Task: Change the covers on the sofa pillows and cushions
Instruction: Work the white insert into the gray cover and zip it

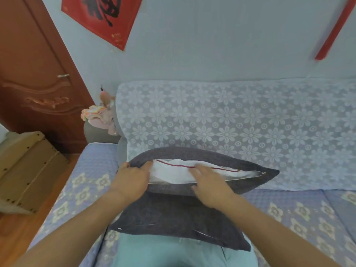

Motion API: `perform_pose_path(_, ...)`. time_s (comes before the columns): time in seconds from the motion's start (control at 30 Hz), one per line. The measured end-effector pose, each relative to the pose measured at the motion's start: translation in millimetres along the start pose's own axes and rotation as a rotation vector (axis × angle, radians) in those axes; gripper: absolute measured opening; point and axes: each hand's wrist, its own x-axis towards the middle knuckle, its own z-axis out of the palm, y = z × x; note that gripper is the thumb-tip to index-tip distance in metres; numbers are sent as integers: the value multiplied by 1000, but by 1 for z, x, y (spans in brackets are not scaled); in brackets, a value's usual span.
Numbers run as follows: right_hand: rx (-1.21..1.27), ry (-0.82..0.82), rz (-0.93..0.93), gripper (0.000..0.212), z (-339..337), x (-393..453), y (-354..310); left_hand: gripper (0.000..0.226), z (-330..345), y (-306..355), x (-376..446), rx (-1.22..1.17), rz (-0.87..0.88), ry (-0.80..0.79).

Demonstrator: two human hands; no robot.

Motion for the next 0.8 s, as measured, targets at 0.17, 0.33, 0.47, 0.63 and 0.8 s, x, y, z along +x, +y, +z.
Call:
perform_pose_path(0.17, -12, -11, -106, 74, 45, 30, -64, 58, 1, -14, -1, 19, 11, 123)
perform_pose_path(0.33, -72, 0, -80, 79, 77, 26, -88, 50, 15, -31, 18, -6, -6, 141)
perform_pose_path(0.47, -97, 35, 37, 86, 83, 30, -100, 34, 18, -29, 39, -80, 285, 273)
perform_pose_path(0.63, -97, -21, 167, 77, 83, 62, -83, 11, 10, -32, 34, -322, 547, 418)
perform_pose_path(0.8, -35, -60, 157, 75, 84, 88, -104, 9, 61, -64, 54, -343, 409, 240)
